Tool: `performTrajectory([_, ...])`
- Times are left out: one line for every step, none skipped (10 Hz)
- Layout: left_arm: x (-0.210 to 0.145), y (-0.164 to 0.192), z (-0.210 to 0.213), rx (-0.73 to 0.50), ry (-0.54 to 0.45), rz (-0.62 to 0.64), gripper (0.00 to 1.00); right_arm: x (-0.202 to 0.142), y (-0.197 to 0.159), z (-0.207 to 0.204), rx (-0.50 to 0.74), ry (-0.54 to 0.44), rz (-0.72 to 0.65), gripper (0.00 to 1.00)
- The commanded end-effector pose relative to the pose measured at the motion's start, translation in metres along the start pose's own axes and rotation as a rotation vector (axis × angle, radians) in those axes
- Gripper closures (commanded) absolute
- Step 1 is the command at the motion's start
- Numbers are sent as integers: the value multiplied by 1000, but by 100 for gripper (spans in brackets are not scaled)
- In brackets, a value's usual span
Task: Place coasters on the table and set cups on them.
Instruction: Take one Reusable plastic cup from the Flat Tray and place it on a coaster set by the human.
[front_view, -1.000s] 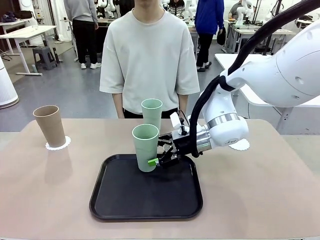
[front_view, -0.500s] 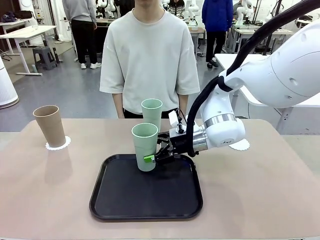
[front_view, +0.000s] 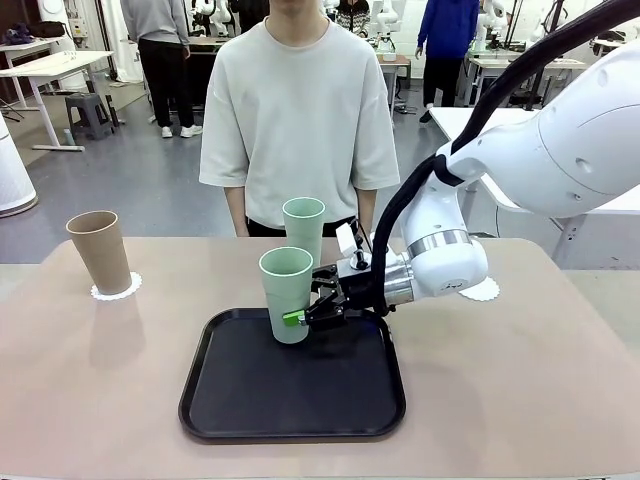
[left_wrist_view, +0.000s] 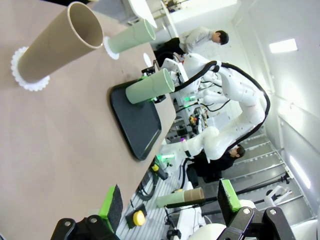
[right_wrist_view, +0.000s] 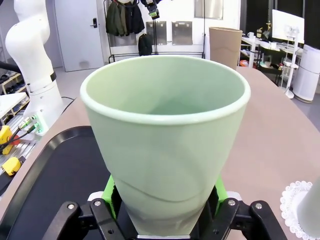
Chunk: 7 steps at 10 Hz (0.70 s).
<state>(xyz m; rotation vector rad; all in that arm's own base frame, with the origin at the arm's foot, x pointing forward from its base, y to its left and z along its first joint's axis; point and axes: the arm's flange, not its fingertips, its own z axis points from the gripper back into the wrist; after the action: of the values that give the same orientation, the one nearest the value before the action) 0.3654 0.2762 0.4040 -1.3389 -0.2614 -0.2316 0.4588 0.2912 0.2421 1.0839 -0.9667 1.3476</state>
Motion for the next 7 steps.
performTrajectory([-1, -2, 0, 3, -3, -2, 0, 3, -4, 4, -4, 9, -4, 100])
performTrajectory([-1, -2, 0, 3, -3, -2, 0, 18, 1, 14, -25, 44, -70, 100])
performTrajectory([-1, -2, 0, 3, -3, -2, 0, 43, 8, 29, -20, 26, -59, 100])
performTrajectory([-1, -2, 0, 3, -3, -2, 0, 75, 13, 48, -25, 25, -31, 100])
performTrajectory([-1, -2, 0, 3, -3, -2, 0, 105, 16, 63, -49, 40, -16, 100])
performTrajectory([-1, -2, 0, 3, -3, -2, 0, 135, 18, 82, -72, 51, -15, 100])
performTrajectory([-1, -2, 0, 3, -3, -2, 0, 161, 20, 100, -94, 56, -22, 100])
